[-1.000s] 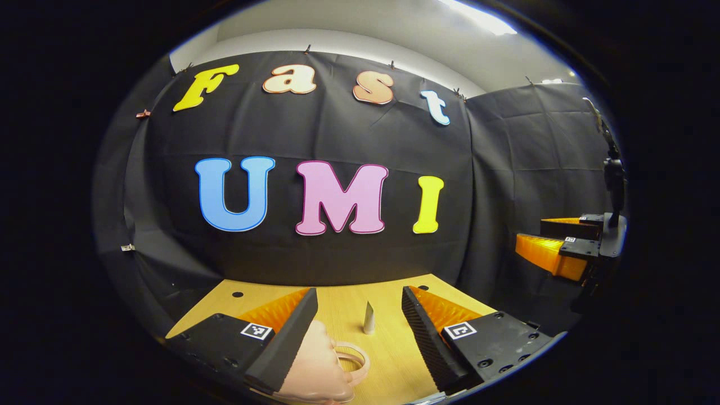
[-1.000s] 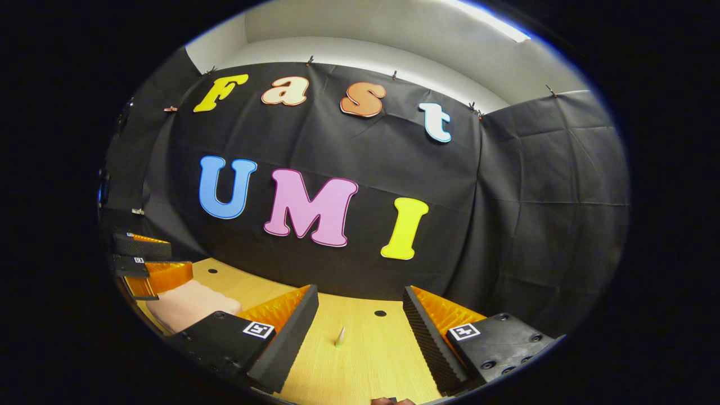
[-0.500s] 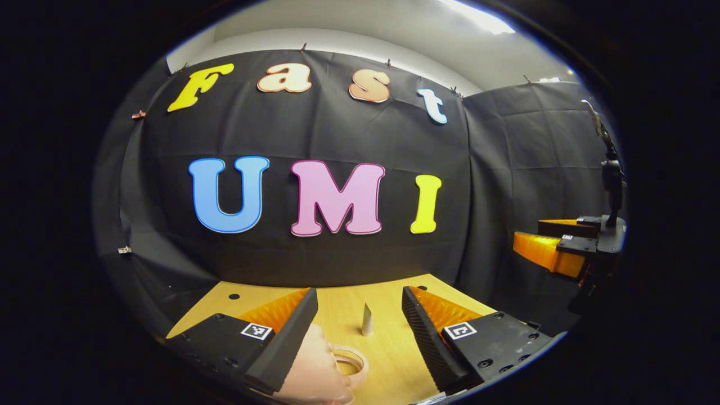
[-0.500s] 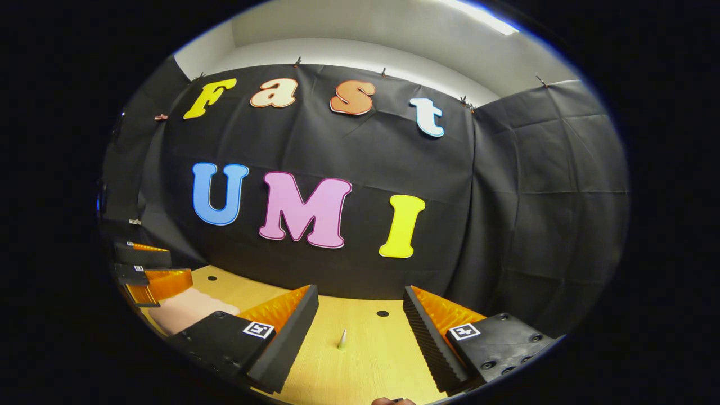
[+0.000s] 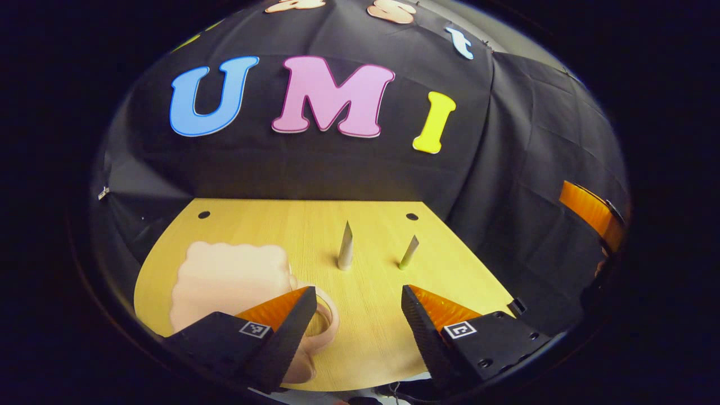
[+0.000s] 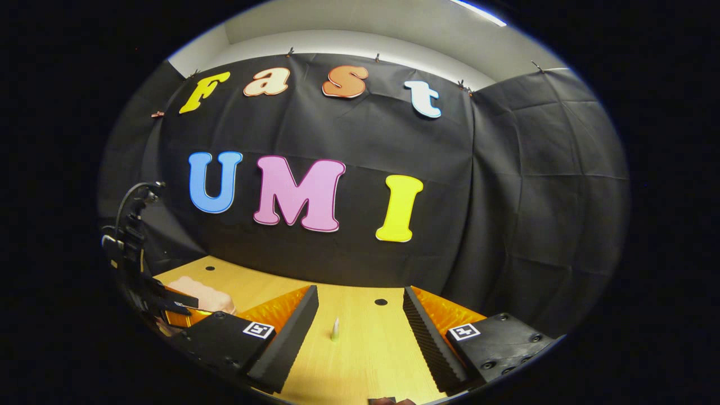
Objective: First open the suitcase, pack the skin care products into it, and then close the suitcase.
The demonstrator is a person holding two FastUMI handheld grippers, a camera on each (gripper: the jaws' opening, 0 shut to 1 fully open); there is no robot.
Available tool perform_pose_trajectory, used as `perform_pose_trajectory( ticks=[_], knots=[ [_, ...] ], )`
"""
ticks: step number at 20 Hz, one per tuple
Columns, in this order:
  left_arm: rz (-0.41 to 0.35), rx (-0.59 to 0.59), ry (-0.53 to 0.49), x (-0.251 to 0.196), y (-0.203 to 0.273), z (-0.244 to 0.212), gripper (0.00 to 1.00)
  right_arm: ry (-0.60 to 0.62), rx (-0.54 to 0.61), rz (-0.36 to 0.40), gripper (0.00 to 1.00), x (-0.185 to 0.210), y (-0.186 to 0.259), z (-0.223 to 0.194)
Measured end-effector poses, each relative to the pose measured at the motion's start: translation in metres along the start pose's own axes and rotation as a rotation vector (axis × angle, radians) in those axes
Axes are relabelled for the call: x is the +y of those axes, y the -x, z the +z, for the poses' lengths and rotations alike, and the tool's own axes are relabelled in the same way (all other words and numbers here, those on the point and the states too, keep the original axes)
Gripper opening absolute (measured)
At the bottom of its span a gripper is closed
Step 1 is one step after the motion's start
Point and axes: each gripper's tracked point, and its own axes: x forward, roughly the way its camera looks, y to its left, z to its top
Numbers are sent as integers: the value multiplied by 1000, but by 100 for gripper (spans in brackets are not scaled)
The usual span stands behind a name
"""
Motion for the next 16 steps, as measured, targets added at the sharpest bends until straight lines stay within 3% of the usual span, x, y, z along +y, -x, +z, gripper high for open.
perform_pose_trajectory(
  ticks=[5, 8, 11, 14, 16],
  knots=[
    [137, 344, 200, 14, -70, -60, 96, -88, 109, 52, 96, -37, -39, -62],
    [255, 468, 197, 33, -101, -86, 96, -128, 160, 58, 96, -65, -63, -94],
    [308, 504, 137, 41, -126, -93, 88, -142, 205, 62, 96, -88, -81, -118],
    [341, 560, 168, 44, -141, -108, 92, -155, 224, 55, 98, -105, -94, -127],
    [333, 578, 192, 43, -147, -115, 87, -153, 238, 62, 98, -110, -99, -132]
  ],
)
